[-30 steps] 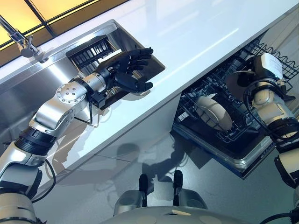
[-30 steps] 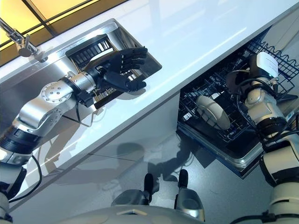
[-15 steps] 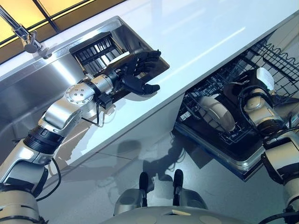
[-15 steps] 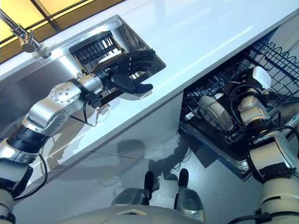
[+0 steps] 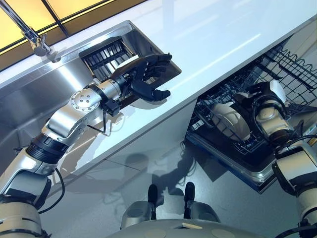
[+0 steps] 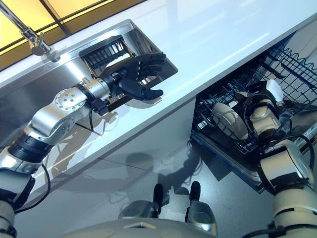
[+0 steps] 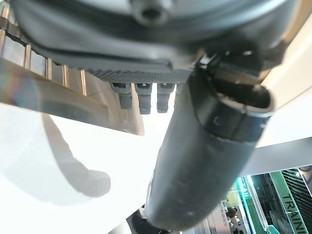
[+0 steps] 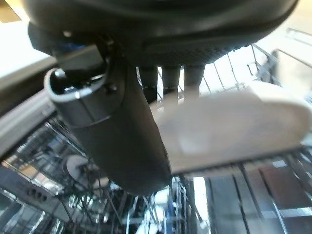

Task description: Pick up plates and place into dishwasher.

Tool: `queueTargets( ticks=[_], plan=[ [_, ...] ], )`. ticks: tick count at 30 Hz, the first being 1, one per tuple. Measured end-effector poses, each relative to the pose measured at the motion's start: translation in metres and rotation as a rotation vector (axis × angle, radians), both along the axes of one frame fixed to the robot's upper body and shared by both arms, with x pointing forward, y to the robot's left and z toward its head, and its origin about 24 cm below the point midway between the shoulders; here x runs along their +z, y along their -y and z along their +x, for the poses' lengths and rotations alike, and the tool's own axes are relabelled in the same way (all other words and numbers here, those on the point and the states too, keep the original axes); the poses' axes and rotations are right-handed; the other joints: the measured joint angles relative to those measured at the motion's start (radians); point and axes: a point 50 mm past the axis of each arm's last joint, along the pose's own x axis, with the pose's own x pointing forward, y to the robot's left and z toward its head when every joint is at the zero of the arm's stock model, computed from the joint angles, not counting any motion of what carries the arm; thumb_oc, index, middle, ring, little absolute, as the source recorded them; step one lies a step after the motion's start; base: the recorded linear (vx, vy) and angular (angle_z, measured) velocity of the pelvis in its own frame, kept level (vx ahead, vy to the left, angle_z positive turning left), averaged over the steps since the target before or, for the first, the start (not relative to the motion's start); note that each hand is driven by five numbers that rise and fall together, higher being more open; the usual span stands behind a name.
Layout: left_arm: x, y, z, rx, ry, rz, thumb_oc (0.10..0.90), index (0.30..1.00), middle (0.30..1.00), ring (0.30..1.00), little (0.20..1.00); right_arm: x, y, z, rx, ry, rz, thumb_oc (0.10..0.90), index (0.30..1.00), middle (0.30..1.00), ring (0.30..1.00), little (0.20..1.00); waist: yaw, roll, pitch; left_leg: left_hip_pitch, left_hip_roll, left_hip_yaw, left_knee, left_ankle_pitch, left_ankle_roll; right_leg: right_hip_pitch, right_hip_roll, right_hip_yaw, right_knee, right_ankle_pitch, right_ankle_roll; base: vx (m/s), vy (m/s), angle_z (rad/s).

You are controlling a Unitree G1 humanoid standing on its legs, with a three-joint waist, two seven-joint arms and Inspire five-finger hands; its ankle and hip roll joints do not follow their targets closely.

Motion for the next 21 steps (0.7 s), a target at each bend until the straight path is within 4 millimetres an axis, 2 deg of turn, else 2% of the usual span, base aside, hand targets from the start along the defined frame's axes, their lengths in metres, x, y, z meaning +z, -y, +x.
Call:
queueTargets(
  ticks=[3, 6, 13, 21],
  plan=[
    [0.000, 0.000, 0.000, -0.003, -0.001, 0.001, 0.800, 0.900, 0.900, 0.900, 0.900, -0.007, -0.004, -0.003, 0.019, -0.012, 0.008, 0.800, 0.900, 0.900, 0.900, 0.900, -0.002, 0.000, 0.000, 0.001, -0.001, 0.001, 0.000, 0.000, 0.000, 0.000, -0.001, 0.002, 0.000, 0.000, 0.000, 0.04, 0.004, -0.01],
    [0.000, 0.000, 0.000, -0.005, -0.001, 0.001, 0.800, 0.900, 0.900, 0.900, 0.900, -0.005, -0.007, -0.003, 0.033, 0.016, 0.028, 0.800, 0.900, 0.900, 0.900, 0.900, -0.005, -0.001, 0.001, 0.003, -0.003, 0.001, 0.000, 0.000, 0.000, 0.001, -0.002, 0.005, 0.000, 0.000, 0.000, 0.05, 0.017, -0.01],
    [0.002, 0.000, -0.001, -0.017, 0.003, -0.008, 0.800, 0.900, 0.900, 0.900, 0.900, 0.027, -0.016, 0.002, 0.086, 0.167, 0.026, 0.800, 0.900, 0.900, 0.900, 0.900, -0.022, -0.005, 0.003, 0.026, -0.004, 0.021, 0.000, -0.004, 0.005, 0.018, -0.001, 0.026, 0.000, 0.002, 0.002, 0.04, 0.026, -0.06],
    [0.022, 0.005, -0.011, -0.075, 0.070, -0.050, 0.800, 0.900, 0.900, 0.900, 0.900, 0.047, 0.003, -0.011, 0.039, 0.268, -0.009, 0.800, 0.900, 0.900, 0.900, 0.900, -0.047, -0.010, 0.006, 0.061, -0.005, 0.047, 0.000, -0.014, 0.009, 0.042, 0.000, 0.052, 0.000, 0.002, 0.005, 0.05, 0.019, -0.09]
  ],
)
